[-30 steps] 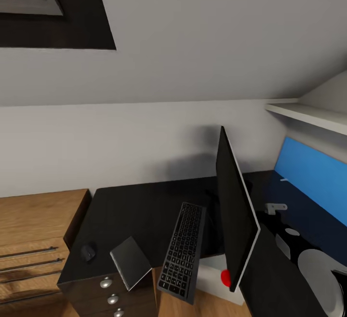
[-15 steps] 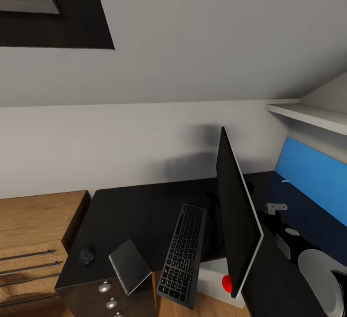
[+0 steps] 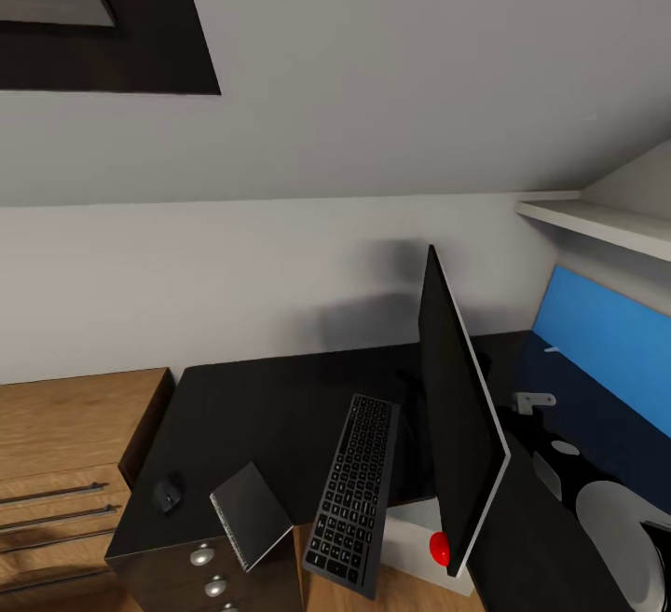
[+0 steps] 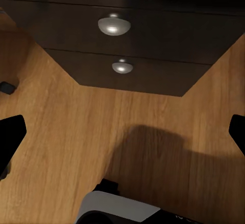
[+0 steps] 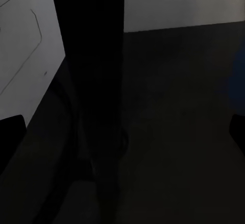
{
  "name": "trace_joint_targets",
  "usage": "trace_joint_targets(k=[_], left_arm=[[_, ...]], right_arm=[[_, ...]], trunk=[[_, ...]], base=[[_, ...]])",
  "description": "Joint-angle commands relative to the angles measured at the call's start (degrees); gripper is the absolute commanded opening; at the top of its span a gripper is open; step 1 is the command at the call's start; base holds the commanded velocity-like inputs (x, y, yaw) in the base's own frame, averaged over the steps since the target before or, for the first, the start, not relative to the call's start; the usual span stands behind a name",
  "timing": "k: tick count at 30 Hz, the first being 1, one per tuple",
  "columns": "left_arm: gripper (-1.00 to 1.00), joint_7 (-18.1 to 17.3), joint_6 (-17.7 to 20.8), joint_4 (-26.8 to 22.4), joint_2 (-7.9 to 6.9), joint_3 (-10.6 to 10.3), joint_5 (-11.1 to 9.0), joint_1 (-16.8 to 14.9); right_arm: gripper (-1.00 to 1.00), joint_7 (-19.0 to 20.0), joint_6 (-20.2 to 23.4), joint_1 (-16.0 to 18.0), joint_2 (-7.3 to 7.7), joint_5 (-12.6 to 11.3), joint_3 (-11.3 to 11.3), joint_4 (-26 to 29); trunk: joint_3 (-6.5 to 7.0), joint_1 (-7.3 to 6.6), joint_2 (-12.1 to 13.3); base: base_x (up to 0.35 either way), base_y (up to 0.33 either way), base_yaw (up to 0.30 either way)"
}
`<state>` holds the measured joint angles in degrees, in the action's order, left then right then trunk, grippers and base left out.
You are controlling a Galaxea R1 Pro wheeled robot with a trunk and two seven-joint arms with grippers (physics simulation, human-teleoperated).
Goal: In the bedroom, organize the workspace by keeping the computer under the desk, ensuring the monitor is on the desk, placing the keyboard on the desk next to the monitor, placing the mouse on the desk next to the keyboard, moving the folder from the swivel chair onto the desk next to the mouse, stacking the notebook on top of the folder with the pen on top of the notebook, and positioning the swivel chair next to the desk.
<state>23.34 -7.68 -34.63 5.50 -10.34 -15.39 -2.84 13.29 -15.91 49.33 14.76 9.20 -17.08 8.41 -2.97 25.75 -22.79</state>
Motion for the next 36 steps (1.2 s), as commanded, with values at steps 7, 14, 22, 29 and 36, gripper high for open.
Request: trace_joint_targets(k=[7, 14, 22, 29, 36], left_arm=[[1.0, 0.41, -0.31, 0.01, -0.05, -0.39, -0.66, -0.05], [1.0, 0.44, -0.32, 0.0, -0.05, -0.34, -0.68, -0.04], [1.0, 0.46, -0.32, 0.0, -0.05, -0.3, -0.69, -0.05], [1.0, 0.36, -0.4, 0.0, -0.05, -0.34, -0.61, -0.06], [1.0, 0.24, -0.41, 0.01, -0.05, -0.3, -0.61, -0.06]], right_arm=[[1.0, 0.17, -0.08, 0.07, 0.0, 0.55, -0.46, -0.06], [1.0, 0.1, 0.11, 0.07, 0.0, 0.55, -0.42, -0.06], [1.0, 0.12, 0.1, 0.07, 0.0, 0.55, -0.42, -0.06], [1.0, 0.07, 0.07, 0.07, 0.0, 0.55, -0.44, -0.06], [1.0, 0.07, 0.01, 0.07, 0.0, 0.55, -0.42, -0.06]], trunk=[[-0.13, 0.04, -0.13], [-0.13, 0.04, -0.13], [-0.13, 0.04, -0.13], [-0.13, 0.04, -0.13], [-0.13, 0.04, -0.13]], base=[[0.0, 0.0, 0.0], [0.007, 0.0, 0.0], [0.104, 0.0, 0.0], [0.067, 0.0, 0.0], [0.115, 0.0, 0.0]])
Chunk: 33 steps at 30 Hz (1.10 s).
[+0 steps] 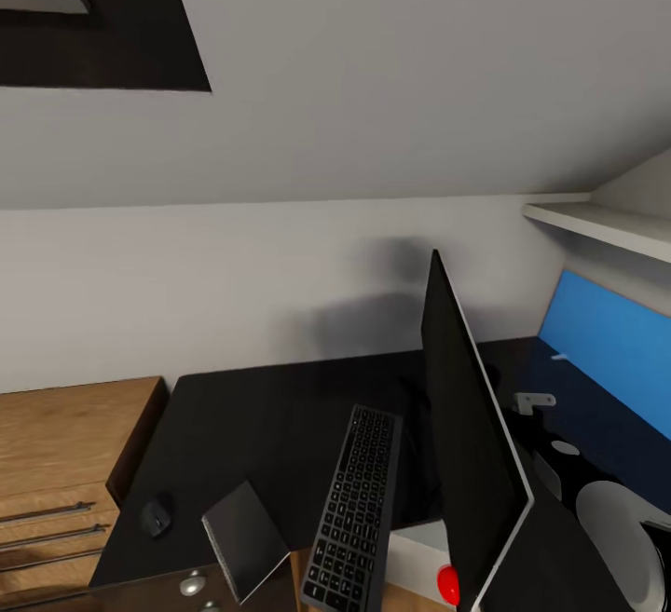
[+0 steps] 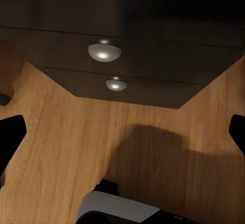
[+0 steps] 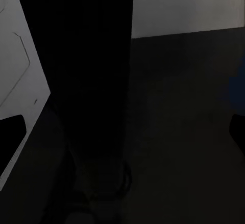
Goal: In the bedroom, organize the workspace by keeping the computer under the desk, ensuring the monitor is on the desk, placing the keyboard on the desk next to the monitor, placing the mouse on the desk next to the keyboard, moving the folder from the swivel chair onto the desk next to the mouse, stacking the notebook on top of the folder with the pen on top of the notebook, and positioning the swivel chair next to the desk.
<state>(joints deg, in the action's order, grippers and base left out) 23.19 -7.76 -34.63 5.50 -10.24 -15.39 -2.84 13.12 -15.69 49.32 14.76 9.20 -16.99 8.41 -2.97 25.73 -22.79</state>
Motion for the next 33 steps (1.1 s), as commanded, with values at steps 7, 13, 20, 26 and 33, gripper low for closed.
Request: trace_joint_targets(k=[7, 13, 20, 26, 33], left_arm=[[1.0, 0.39, -0.32, 0.01, -0.05, -0.39, -0.6, -0.06], [1.0, 0.37, -0.32, 0.0, -0.05, -0.39, -0.6, -0.06], [1.0, 0.44, -0.32, 0.0, -0.05, -0.39, -0.6, -0.06], [1.0, 0.44, -0.32, 0.02, -0.05, -0.41, -0.6, -0.04], [1.0, 0.38, -0.27, 0.01, -0.05, -0.35, -0.66, -0.05]], right_arm=[[1.0, 0.24, -0.18, 0.07, 0.0, 0.55, -0.5, -0.07], [1.0, 0.24, -0.21, 0.07, 0.0, 0.55, -0.5, -0.07], [1.0, 0.24, -0.23, 0.07, 0.0, 0.55, -0.5, -0.07], [1.0, 0.24, -0.3, 0.07, 0.01, 0.55, -0.53, -0.06], [1.0, 0.24, -0.3, 0.07, 0.02, 0.55, -0.55, -0.05]], trunk=[[-0.13, 0.05, -0.13], [-0.13, 0.05, -0.13], [-0.13, 0.05, -0.13], [-0.13, 0.05, -0.13], [-0.13, 0.05, -0.13]], base=[[0.032, 0.0, 0.0], [0.077, 0.0, 0.0], [0.078, 0.0, 0.0], [0.007, 0.0, 0.0], [0.007, 0.0, 0.0]])
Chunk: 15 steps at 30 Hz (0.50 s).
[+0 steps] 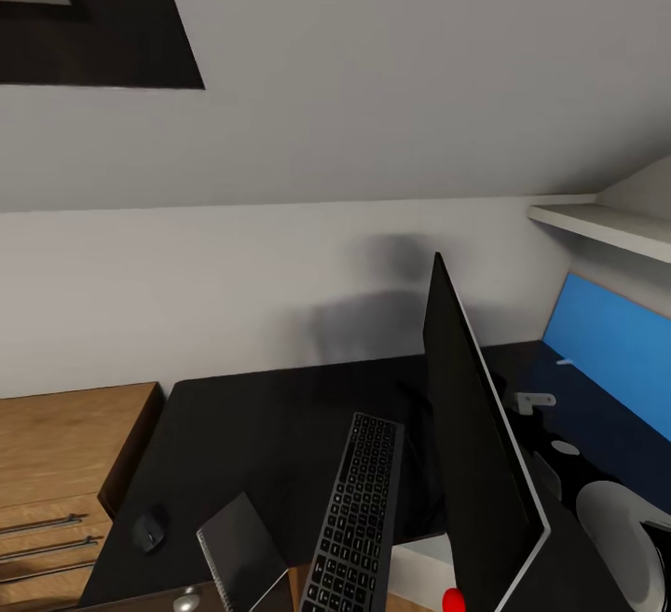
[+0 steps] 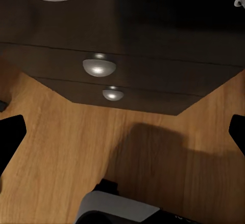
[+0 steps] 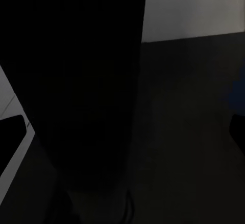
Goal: In the bedroom, organize the workspace by keeping the computer under the desk, ensuring the monitor is on the desk, placing the keyboard on the desk next to the monitor, placing the mouse on the desk next to the keyboard, moving the folder from the swivel chair onto the desk next to the mouse, stacking the notebook on top of the folder with the pen on top of the notebook, and positioning the swivel chair next to the desk.
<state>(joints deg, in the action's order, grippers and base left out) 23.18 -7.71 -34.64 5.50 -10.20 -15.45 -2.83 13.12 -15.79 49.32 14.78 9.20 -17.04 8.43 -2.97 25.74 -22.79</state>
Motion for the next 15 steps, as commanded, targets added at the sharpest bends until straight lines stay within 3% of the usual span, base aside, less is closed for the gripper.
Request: trace_joint_targets(k=[1, 15], left_arm=[[1.0, 0.39, -0.31, 0.01, -0.05, -0.38, -0.61, -0.06], [1.0, 0.38, -0.29, 0.03, -0.05, -0.38, -0.63, -0.06]], right_arm=[[1.0, 0.24, -0.21, 0.07, 0.0, 0.55, -0.51, -0.05], [1.0, 0.24, -0.21, 0.07, -0.02, 0.55, -0.46, -0.07]], trunk=[[-0.13, 0.04, -0.13], [-0.13, 0.04, -0.13]], base=[[0.055, 0.0, 0.0], [0.014, 0.0, 0.0]])
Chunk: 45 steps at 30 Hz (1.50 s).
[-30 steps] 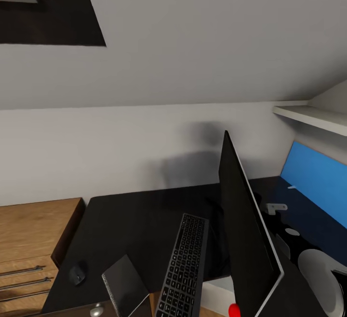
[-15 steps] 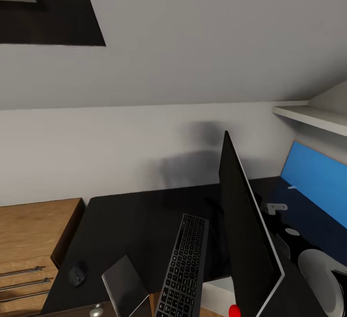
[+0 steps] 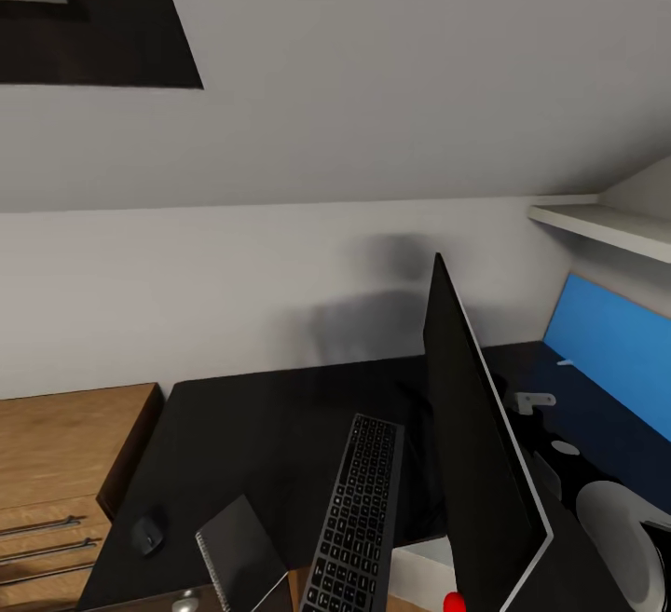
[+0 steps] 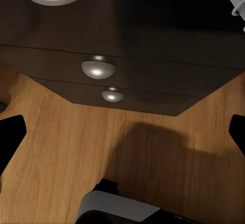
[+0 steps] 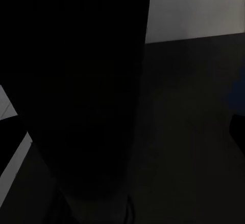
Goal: In the bedroom, organize the workspace by keeping the computer under the desk, ensuring the monitor is on the desk, placing the keyboard on the desk next to the monitor, placing the mouse on the desk next to the keyboard, moving the folder from the swivel chair onto the desk next to the mouse, stacking the notebook on top of the folder with the pen on top of the notebook, and positioning the swivel chair next to the desk.
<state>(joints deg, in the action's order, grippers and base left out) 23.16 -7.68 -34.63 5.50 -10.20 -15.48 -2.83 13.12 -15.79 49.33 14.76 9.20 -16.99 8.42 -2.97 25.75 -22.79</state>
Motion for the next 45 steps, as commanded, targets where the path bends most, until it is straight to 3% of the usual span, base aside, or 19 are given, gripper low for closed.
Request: trace_joint_targets(k=[1, 22, 23, 45], left_arm=[[1.0, 0.39, -0.32, 0.03, -0.05, -0.38, -0.61, -0.05], [1.0, 0.39, -0.33, 0.02, -0.05, -0.44, -0.61, -0.05], [1.0, 0.39, -0.36, 0.01, -0.05, -0.41, -0.61, -0.04], [1.0, 0.39, -0.39, 0.01, -0.05, -0.44, -0.61, -0.07]], right_arm=[[1.0, 0.24, -0.21, 0.07, 0.0, 0.55, -0.52, -0.07], [1.0, 0.2, -0.21, 0.07, 0.07, 0.55, -0.52, 0.01], [-1.0, 0.18, -0.18, 0.07, 0.07, 0.55, -0.53, 0.01], [-1.0, 0.24, -0.13, 0.07, 0.1, 0.55, -0.58, 0.1]], trunk=[[-0.13, 0.04, -0.13], [-0.13, 0.04, -0.13], [-0.13, 0.04, -0.13], [-0.13, 0.04, -0.13]], base=[[0.0, 0.0, 0.0], [0.035, 0.0, 0.0], [0.0, 0.0, 0.0], [-0.037, 0.0, 0.0]])
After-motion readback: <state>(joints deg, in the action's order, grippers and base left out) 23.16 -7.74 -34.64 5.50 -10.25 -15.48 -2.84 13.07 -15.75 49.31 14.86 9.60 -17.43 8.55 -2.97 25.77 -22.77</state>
